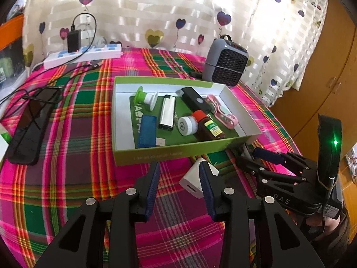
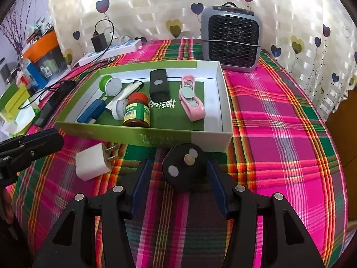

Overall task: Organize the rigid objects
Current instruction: 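Move left tool to the white charger plug and close on it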

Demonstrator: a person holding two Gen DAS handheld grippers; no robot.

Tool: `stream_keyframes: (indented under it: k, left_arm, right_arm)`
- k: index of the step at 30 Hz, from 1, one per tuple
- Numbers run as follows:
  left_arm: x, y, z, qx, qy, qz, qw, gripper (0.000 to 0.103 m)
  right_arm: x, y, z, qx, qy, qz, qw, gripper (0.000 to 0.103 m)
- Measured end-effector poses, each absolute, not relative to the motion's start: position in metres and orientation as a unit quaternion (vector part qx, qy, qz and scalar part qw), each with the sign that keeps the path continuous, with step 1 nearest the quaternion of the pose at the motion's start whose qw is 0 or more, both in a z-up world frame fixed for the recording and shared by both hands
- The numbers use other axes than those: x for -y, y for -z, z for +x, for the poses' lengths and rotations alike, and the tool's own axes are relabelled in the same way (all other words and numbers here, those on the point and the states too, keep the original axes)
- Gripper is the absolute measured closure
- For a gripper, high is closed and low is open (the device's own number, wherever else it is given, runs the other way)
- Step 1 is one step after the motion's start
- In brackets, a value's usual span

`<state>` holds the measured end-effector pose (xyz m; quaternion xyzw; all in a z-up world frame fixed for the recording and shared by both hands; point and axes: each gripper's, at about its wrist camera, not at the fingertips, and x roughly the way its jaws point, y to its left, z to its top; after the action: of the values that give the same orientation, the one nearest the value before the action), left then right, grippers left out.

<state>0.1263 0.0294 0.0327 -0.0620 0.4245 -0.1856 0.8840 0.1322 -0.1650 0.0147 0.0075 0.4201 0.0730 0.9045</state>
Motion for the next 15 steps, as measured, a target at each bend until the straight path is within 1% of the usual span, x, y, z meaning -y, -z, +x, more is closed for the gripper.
stream_keyframes:
  k: [4,12,15]
  left_arm:
    - [-0.023,-0.028,0.128,-0.434,0.197,-0.054,0.878,0.065]
    - [-0.004,-0.017,0.131,-0.448,0.221,-0.029,0.866,0.064]
    - [0.002,-0.016,0.13,-0.451,0.224,-0.014,0.864,0.062]
  right_arm:
    - [0.165,-0.012,0.135,-0.425,-0.066,0.003,0.903,0.05]
    - [0.175,-0.01,0.138,-0.426,-0.043,0.007,0.904,0.05]
    - [0.179,-0.011,0.138,-0.425,-0.042,0.014,0.904,0.05]
